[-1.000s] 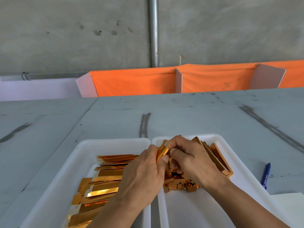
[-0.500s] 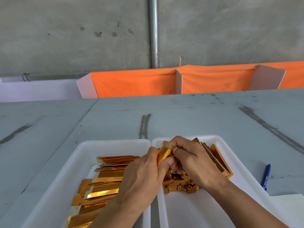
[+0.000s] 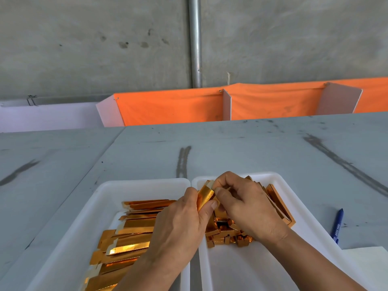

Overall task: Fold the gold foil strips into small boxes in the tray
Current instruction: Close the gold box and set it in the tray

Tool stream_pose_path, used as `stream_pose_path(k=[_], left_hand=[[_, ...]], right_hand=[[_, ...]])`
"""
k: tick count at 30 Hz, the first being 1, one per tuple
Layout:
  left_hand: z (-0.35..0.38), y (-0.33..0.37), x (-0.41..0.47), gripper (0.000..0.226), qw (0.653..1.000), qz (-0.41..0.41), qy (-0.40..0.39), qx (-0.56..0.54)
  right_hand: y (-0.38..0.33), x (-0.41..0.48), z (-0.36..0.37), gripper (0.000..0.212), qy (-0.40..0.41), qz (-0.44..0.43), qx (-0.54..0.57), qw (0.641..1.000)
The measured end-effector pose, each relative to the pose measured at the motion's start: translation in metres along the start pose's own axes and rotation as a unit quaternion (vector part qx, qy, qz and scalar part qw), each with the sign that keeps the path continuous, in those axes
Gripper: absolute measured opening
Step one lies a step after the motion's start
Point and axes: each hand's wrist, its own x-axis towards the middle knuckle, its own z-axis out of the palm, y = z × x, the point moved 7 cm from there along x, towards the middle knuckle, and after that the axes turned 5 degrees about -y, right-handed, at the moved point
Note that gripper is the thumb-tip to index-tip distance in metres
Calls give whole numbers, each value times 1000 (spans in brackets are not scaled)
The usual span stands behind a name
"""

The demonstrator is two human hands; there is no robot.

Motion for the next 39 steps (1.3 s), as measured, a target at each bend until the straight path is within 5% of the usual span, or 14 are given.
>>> stream_pose_path(k=[15, 39], left_hand=[[1, 1, -1, 52, 1000, 18, 14, -8], [-3, 5, 0, 52, 1000, 21, 7, -12]], right_hand=[[-1, 1, 10, 23, -71, 2, 47, 996], [-1, 1, -3, 30, 2, 13, 60, 998]])
